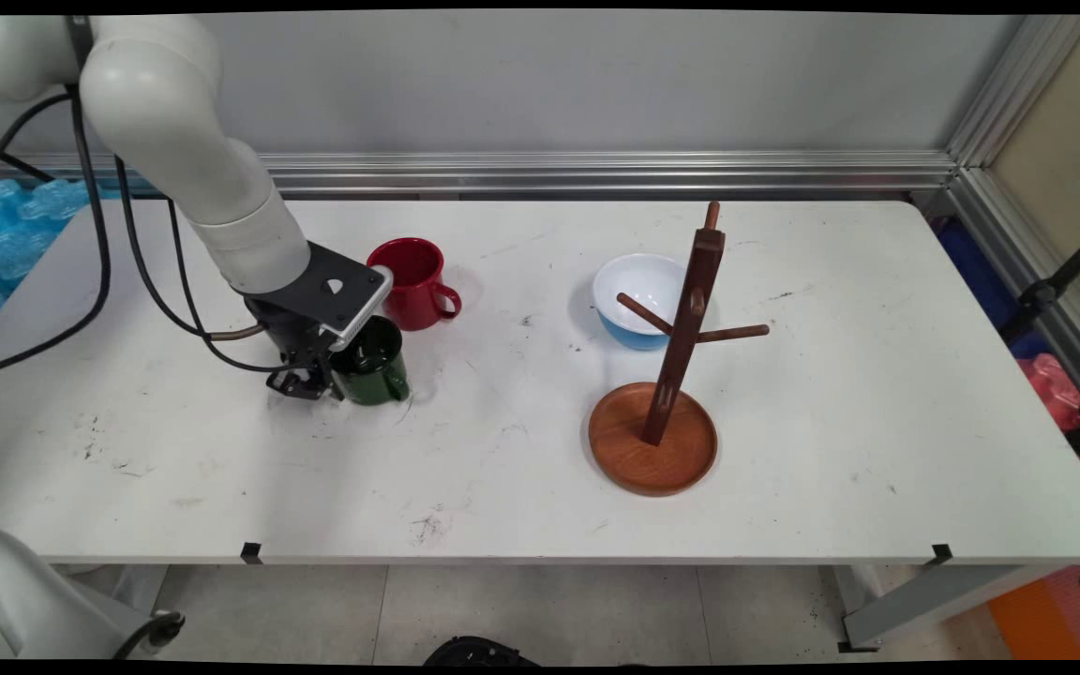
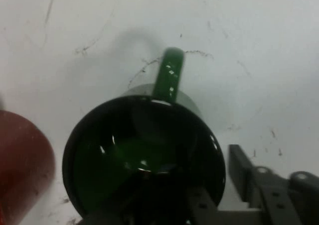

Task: Place the picked object on the table

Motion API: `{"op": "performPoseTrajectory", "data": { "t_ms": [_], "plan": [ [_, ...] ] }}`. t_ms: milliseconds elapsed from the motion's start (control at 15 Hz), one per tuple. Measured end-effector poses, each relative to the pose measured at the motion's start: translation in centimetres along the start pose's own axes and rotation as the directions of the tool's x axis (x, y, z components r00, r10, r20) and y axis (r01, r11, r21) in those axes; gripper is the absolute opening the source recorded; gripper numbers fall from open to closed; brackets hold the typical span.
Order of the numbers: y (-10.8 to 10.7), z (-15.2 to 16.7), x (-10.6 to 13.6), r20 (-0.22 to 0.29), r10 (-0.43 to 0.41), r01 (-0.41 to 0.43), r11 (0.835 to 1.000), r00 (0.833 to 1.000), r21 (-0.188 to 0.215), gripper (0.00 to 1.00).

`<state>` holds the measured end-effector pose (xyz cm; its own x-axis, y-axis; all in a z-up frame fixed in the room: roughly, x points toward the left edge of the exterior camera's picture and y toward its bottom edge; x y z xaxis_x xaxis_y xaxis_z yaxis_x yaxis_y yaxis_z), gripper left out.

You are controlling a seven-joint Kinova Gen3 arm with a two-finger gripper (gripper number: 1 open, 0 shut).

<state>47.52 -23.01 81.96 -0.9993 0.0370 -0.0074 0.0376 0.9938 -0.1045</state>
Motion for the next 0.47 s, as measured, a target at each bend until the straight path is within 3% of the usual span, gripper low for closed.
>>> {"op": "performPoseTrajectory", "data": {
  "t_ms": [467],
  "plan": [
    [0.48,-0.16,-0.06,-0.003,0.012,-0.012,1.0,1.0,-0.004,1.0]
  ]
}}
